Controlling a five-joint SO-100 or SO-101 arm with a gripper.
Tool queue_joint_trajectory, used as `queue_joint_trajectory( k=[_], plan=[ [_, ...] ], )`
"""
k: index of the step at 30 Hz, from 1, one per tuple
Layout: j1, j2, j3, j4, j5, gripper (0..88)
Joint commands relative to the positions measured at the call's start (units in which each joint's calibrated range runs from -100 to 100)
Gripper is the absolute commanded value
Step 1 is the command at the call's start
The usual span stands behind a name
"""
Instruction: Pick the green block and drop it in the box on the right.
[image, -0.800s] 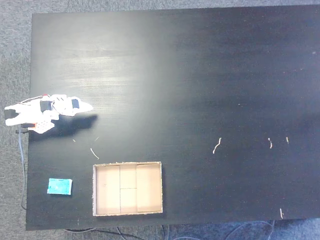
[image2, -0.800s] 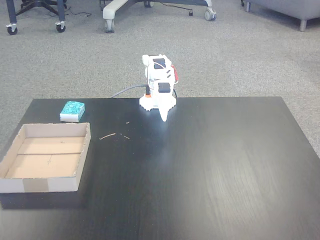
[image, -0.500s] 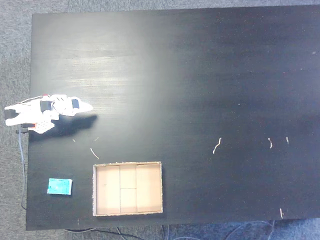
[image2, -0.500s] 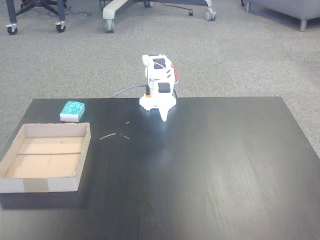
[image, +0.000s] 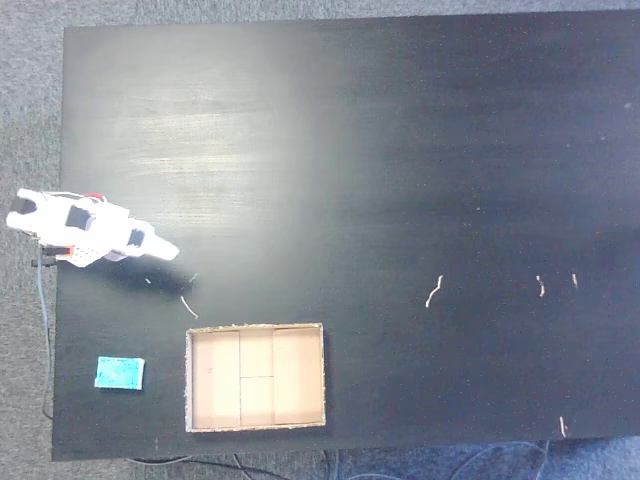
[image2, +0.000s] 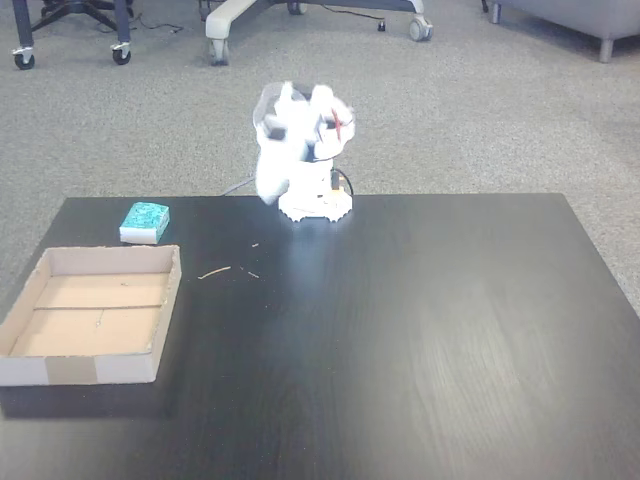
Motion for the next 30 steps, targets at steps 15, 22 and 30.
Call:
queue_joint_trajectory(
  k=[15, 22, 30],
  plan=[
    [43.88, 58.17, -33.76, 21.40, -0.34, 56.1],
    [43.65, 75.27, -35.12, 8.10, -1.61, 54.1],
    [44.49, 103.22, -60.69, 11.57, -1.61, 54.3]
  ],
)
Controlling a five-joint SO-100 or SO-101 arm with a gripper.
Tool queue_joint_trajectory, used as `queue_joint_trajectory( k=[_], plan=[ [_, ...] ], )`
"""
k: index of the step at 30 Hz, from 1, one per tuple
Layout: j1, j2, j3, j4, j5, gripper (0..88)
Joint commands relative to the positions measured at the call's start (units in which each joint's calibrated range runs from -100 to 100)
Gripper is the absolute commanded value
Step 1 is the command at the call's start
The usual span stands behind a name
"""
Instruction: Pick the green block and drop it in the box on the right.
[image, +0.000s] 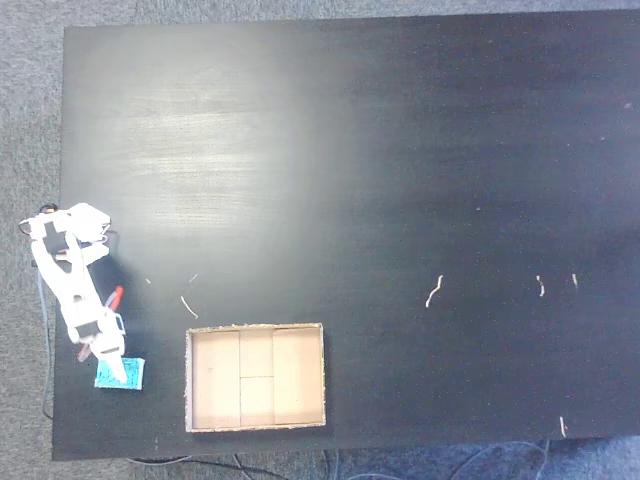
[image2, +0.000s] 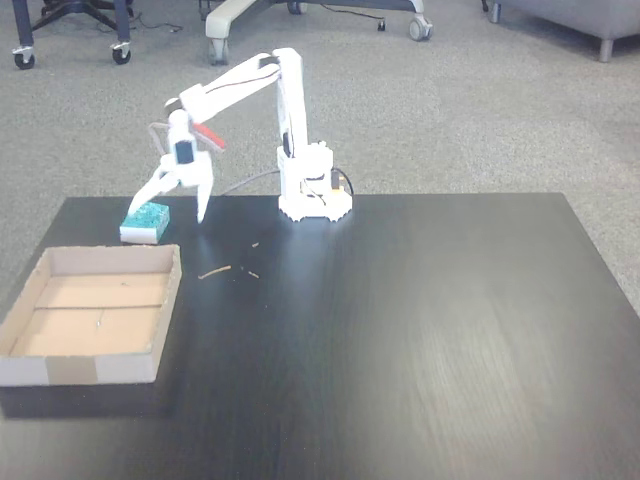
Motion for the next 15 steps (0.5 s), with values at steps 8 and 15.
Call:
queue_joint_trajectory(
  k=[8, 15],
  plan=[
    [0.72, 18.41, -22.12, 6.56, 0.10, 54.0],
    [-0.20, 21.54, -25.02, 9.20, 1.42, 27.0]
  ],
)
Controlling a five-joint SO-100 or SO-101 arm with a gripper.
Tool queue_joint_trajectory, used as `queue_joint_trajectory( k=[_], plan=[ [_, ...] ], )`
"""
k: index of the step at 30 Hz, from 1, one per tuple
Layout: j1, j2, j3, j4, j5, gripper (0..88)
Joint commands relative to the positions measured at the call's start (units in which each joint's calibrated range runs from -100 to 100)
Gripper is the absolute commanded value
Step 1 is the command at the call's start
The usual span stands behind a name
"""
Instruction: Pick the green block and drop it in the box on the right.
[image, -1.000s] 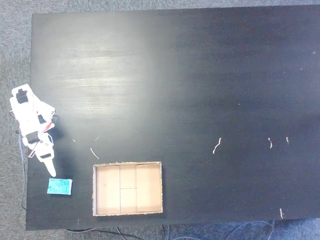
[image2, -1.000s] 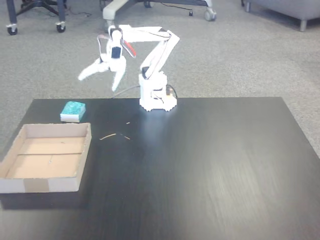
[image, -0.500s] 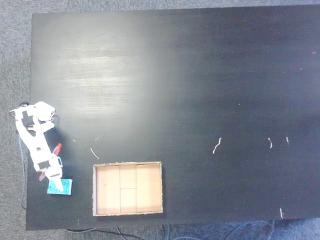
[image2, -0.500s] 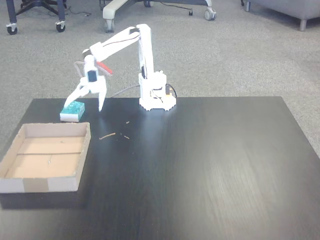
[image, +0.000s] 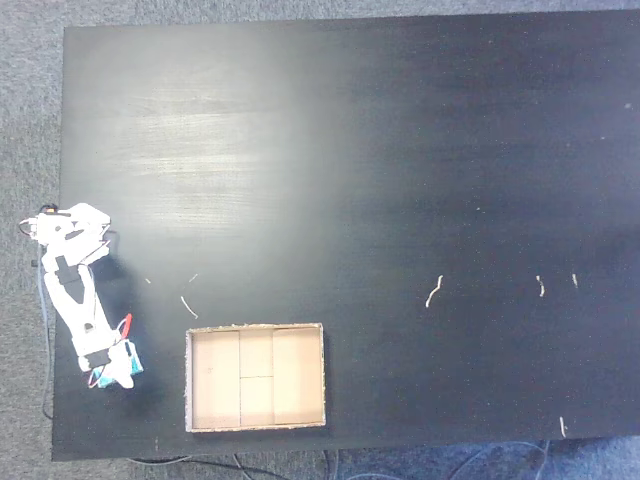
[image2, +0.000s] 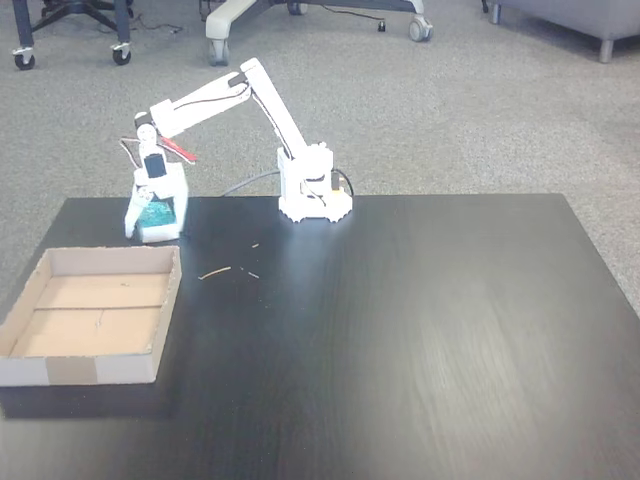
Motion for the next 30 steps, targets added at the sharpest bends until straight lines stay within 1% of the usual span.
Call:
queue_joint_trajectory(
  k=[1, 3, 6, 8, 10, 12, 15, 16, 18, 20, 21, 23, 26, 30],
  plan=[
    [-0.58, 0.07, 0.79, 0.33, 0.78, 23.9],
    [-0.58, -0.02, 1.25, 0.08, 1.07, 18.7],
    [-0.81, -1.54, 2.97, -1.15, 1.27, 16.4],
    [-1.96, -5.61, 6.32, -3.22, 0.83, 17.6],
    [-3.87, -12.13, 8.05, -2.39, 0.10, 18.1],
    [-6.94, -19.83, 8.59, -1.73, -0.10, 16.1],
    [-11.69, -31.26, 6.78, -2.64, 0.15, 18.4],
    [-13.07, -34.06, 6.05, -3.96, 0.20, 18.5],
    [-15.29, -36.77, 6.42, -13.13, 0.00, 19.0],
    [-16.59, -34.31, 5.06, -22.62, 0.83, 20.0],
    [-16.82, -30.75, 1.79, -25.10, 1.32, 21.8],
    [-17.13, -21.19, -8.27, -26.84, 2.00, 22.7],
    [-18.28, -9.50, -15.80, -34.93, 2.78, 22.7],
    [-21.27, 6.76, -29.40, -37.90, 4.49, 22.5]
  ],
)
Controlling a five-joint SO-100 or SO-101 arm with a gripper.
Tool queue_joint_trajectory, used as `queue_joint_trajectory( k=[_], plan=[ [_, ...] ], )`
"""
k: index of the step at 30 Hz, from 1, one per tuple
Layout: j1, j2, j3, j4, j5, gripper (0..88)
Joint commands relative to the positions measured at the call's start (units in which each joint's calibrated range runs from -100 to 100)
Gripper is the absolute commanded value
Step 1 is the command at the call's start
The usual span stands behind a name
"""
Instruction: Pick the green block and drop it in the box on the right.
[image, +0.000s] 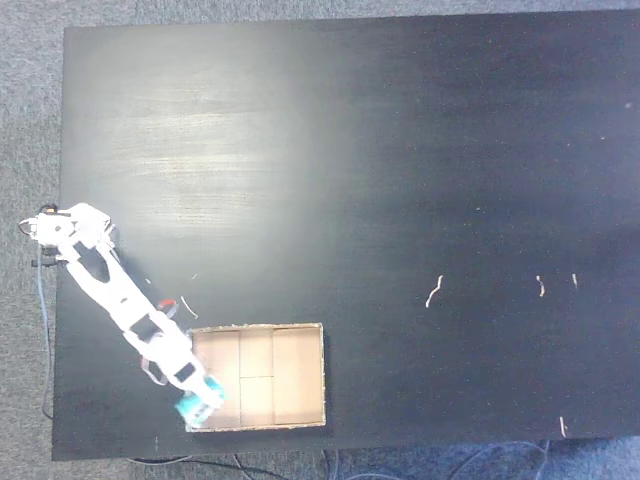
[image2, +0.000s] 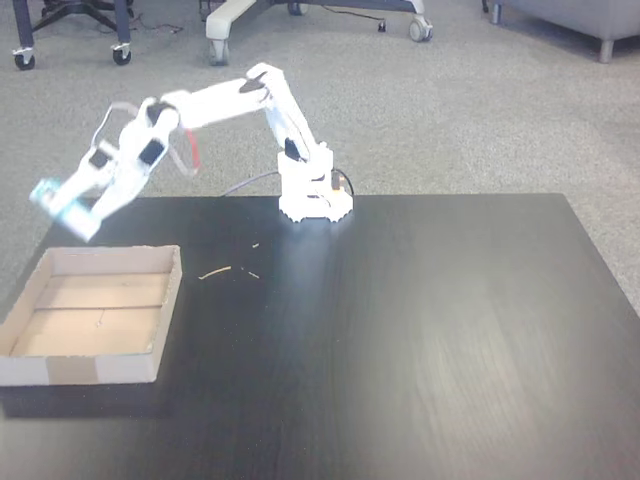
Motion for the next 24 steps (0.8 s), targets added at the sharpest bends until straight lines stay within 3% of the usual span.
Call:
queue_joint_trajectory(
  k=[1, 6, 9, 13, 14, 15, 17, 18, 21, 24],
  plan=[
    [-2.88, 10.63, -11.07, -3.38, 1.27, 22.9],
    [-8.55, 14.69, -8.72, -5.36, 2.10, 26.0],
    [-9.62, 12.75, -5.54, -1.97, 1.27, 53.2],
    [-9.47, 5.63, 2.44, -1.23, 1.12, 57.7],
    [-9.47, 1.57, 6.61, -0.98, 1.03, 56.2],
    [-9.55, -4.53, 12.68, -0.49, 0.54, 46.9],
    [-9.85, -21.46, 27.55, -0.49, -1.17, 18.2],
    [-10.54, -31.20, 34.89, -0.49, -1.56, 12.3],
    [-17.82, -64.14, 59.10, -0.57, -1.32, 1.8],
    [-35.83, -90.39, 80.22, -1.31, 0.34, 0.1]
  ],
)
